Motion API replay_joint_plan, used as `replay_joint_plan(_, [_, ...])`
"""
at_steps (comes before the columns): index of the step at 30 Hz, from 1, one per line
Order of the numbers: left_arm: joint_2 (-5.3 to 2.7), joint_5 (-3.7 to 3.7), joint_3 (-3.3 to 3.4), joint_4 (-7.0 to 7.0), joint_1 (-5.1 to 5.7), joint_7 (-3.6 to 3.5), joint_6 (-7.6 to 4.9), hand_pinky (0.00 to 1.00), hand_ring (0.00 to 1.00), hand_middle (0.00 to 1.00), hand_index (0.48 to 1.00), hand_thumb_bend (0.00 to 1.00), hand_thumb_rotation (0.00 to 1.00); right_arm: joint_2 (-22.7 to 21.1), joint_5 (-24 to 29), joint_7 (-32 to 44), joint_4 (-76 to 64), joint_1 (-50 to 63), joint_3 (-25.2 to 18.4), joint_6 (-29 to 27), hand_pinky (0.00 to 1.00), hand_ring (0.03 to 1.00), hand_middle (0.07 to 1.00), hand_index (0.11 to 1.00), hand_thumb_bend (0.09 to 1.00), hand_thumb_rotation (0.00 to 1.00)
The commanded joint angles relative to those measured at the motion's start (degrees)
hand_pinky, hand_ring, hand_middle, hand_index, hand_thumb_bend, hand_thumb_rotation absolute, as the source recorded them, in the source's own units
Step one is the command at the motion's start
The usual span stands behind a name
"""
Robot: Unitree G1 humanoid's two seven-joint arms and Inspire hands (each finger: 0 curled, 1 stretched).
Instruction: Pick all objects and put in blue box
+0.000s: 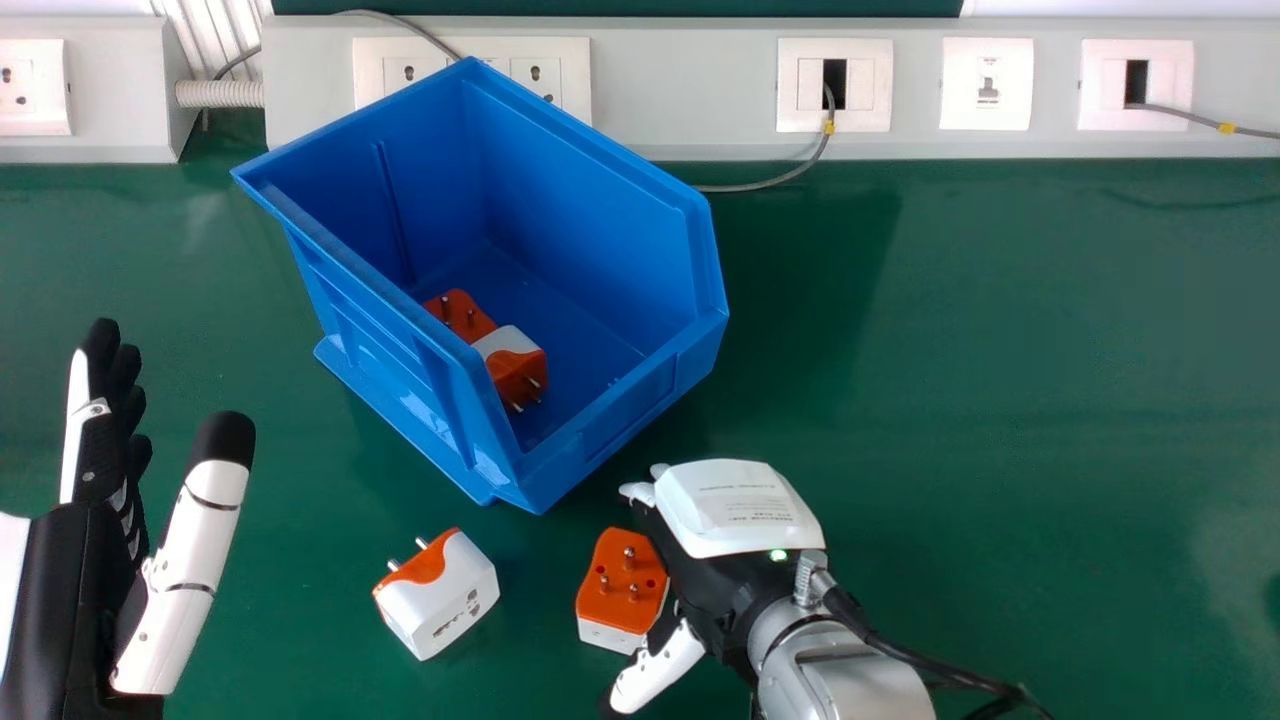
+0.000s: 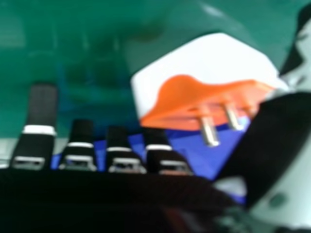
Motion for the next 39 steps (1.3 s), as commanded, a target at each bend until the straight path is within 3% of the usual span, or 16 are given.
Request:
replay_joint_plan(1, [0.20, -0.08, 0.31, -1.36, -0.06, 0.24, -0.26, 1.00, 1.00, 1.00, 1.000, 0.61, 0.82, 0.3, 2.7, 3.8, 2.8, 2.5, 1.1, -0.3, 0.86, 0.917, 0.941, 0.861, 0.840, 0.34])
replay_joint_plan(8, [0.06, 0.24, 0.01, -2.00, -0.20, 0.39, 0.14, 1.00, 1.00, 1.00, 1.000, 0.60, 0.82, 1.3, 3.1, 3.2, 3.3, 2.5, 0.7, 0.5, 0.86, 0.913, 0.937, 0.846, 0.829, 0.32])
replay_joint_plan(16, [0.10, 0.42, -0.10, -1.79, -0.32, 0.38, -0.03, 1.00, 1.00, 1.00, 1.000, 0.59, 0.82, 1.8, 3.0, 3.7, 3.7, 2.2, 1.3, 0.6, 0.85, 0.909, 0.931, 0.812, 0.815, 0.31])
replay_joint_plan(27, [0.15, -0.09, 0.05, -1.35, -0.02, 0.11, -0.63, 1.00, 1.00, 1.00, 1.000, 0.58, 0.82, 1.4, 2.1, 4.8, 1.7, 2.7, 2.9, 0.4, 0.82, 0.884, 0.910, 0.799, 0.817, 0.31])
replay_joint_plan(39, [0.17, -0.04, 0.08, -1.50, -0.01, 0.13, -0.05, 1.00, 1.00, 1.00, 1.000, 0.59, 0.82, 1.5, 1.9, 5.0, 1.8, 2.4, 3.6, -0.6, 0.79, 0.856, 0.884, 0.789, 0.822, 0.33])
